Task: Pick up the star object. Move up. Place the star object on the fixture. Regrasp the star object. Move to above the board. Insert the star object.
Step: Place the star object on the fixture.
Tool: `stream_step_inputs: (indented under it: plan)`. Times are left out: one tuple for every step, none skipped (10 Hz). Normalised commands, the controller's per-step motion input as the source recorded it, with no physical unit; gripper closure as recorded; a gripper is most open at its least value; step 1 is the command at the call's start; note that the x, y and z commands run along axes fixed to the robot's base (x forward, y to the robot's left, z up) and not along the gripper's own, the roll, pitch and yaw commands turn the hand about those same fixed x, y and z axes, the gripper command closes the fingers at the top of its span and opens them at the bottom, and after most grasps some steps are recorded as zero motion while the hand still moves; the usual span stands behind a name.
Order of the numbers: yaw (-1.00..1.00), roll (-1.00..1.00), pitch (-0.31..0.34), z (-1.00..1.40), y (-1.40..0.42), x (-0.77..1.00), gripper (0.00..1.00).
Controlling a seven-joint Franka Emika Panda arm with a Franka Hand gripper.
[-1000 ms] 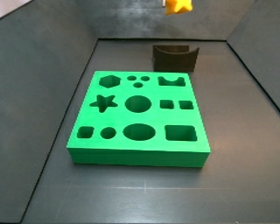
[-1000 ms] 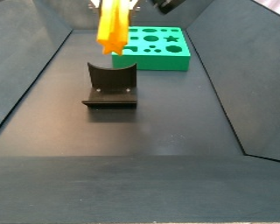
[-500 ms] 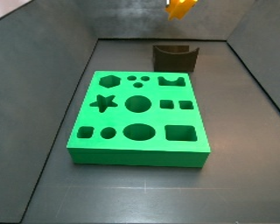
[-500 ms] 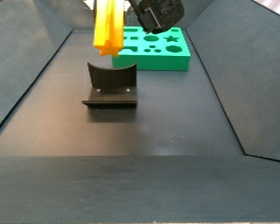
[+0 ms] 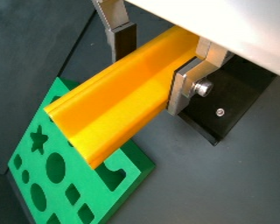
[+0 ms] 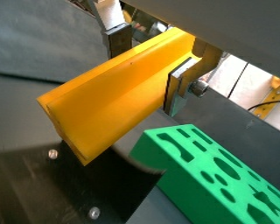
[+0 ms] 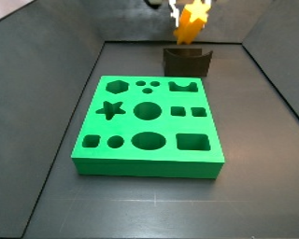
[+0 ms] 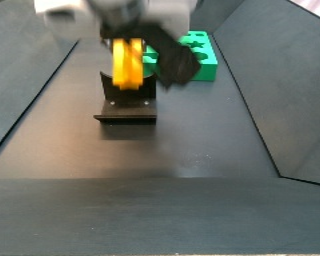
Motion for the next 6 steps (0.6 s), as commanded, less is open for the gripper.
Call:
stream_step_inputs:
  plan:
    - [-0.22,-0.44,0.078,-1.00,0.15,0.16,1.00]
    - [-0.21,-0.28,0.038,-1.00,0.14,0.18,1.00]
    - [-0.19,-0.18,-0.006,-0.92,0.13,0.17,1.00]
    - [-0.16,-0.16,-0.034,-0.70,0.11,0.14,1.00]
    - [-0.14,-0.14,-0.054,-0.49,0.08,0.11,1.00]
    - [-0.11,-0.10,-0.067,-0.44,0.04,0.06,1.00]
